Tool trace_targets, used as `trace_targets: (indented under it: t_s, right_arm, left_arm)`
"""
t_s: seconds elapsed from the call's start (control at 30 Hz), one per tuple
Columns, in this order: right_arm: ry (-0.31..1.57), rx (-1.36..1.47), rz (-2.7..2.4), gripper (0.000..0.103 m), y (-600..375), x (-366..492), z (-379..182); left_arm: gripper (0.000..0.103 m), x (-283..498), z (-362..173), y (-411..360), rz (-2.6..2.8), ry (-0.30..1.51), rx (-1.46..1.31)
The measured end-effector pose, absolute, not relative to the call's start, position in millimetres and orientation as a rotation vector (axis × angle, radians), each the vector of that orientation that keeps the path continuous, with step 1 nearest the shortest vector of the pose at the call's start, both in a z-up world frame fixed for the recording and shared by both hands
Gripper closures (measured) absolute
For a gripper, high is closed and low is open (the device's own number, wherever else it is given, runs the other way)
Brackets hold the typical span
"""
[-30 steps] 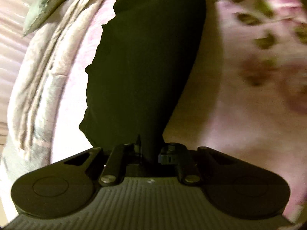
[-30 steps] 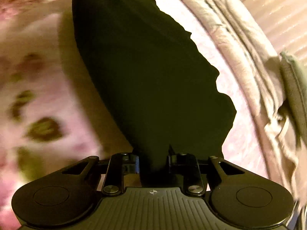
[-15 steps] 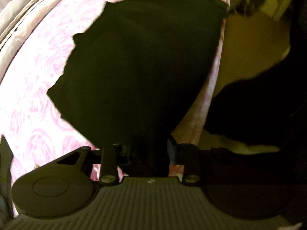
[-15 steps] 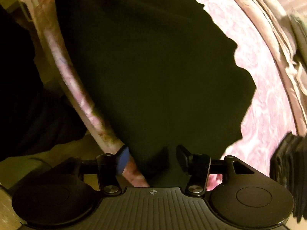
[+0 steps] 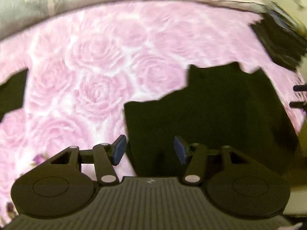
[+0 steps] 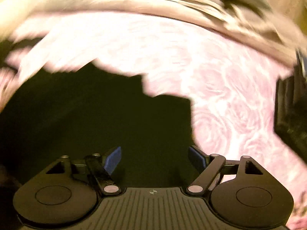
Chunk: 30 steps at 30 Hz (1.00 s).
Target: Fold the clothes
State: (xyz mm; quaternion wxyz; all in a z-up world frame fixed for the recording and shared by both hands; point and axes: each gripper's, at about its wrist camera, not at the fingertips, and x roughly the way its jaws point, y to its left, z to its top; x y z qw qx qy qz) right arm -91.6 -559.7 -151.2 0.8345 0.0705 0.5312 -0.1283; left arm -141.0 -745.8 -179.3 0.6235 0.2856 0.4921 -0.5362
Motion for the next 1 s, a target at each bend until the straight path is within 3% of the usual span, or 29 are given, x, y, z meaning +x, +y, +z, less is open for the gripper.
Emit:
trace_targets:
  t_s: [0.1,0.13,0.27,0.3,0.33,0.37,0.4,0.6,0.67,0.87,0.97,1.0]
  right_arm:
    - [1.106,0.253,-0.266,0.025,-615,-60,-177]
    - [1.109,0.273,-0.25,0.035,-626,-54,-186]
    - [1.135,0.408,-0.174,0.058,-657,-43,-218]
    - [1.14,0.452,-0.168,0.074,-660,-46,-226]
    - [1.148,0.475,-0.178,0.084,-661,-46,-231]
    - [1.148,0.481,-0.189,0.091,-659,-50,-230]
    - [1.144,0.488,-0.198,0.094,-659,-52,-226]
    - [1.004,0.42,-0.245,0.099,-658,-65,-154]
    - [0.99,0.414,-0.26,0.099,-661,-63,-158]
    - [0.982,0.411,-0.314,0.098,-667,-56,-180]
    - [1.007,0.422,-0.351,0.098,-668,-55,-203]
    - [1.016,0.425,-0.363,0.089,-668,-54,-210]
  left_arm:
    - [0.053,-132,-206,-772,-1.205,1.184,0.678]
    - [0.053,-128,-215,-777,-1.195,1.219,0.673]
    - [0.053,-115,-248,-794,-1.154,1.348,0.654]
    - [0.054,-114,-250,-795,-1.149,1.354,0.652]
    - [0.058,-115,-248,-794,-1.148,1.352,0.647]
    - [0.083,-117,-244,-793,-1.154,1.337,0.648]
    - [0.1,-119,-237,-792,-1.166,1.306,0.655]
    - [0.1,-128,-170,-782,-1.226,1.092,0.576]
    - [0.1,-125,-163,-783,-1.225,1.06,0.553]
    - [0.099,-120,-202,-807,-1.182,1.075,0.59]
    - [0.092,-120,-224,-812,-1.115,1.108,0.645]
    - [0.092,-119,-226,-811,-1.092,1.114,0.656]
